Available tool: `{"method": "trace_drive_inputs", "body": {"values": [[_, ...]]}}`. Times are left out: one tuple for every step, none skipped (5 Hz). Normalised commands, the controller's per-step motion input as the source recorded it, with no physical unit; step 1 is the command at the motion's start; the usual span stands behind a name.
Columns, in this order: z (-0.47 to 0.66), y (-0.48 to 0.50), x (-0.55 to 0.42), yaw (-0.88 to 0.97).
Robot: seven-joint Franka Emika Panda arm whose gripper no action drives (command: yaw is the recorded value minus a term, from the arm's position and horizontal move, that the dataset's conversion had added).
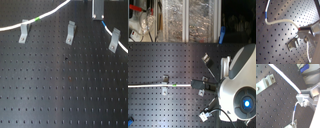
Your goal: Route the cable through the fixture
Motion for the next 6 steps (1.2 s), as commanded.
{"method": "trace_drive_inputs", "body": {"values": [[0.0,0.051,0.003,0.0],[0.25,0.36,-0.414,0.22],[0.2,0.307,-0.106,0.45],[0.18,0.246,0.015,0.54],[0.19,0.168,0.048,0.63],[0.16,0.223,-0.048,0.53]]}}
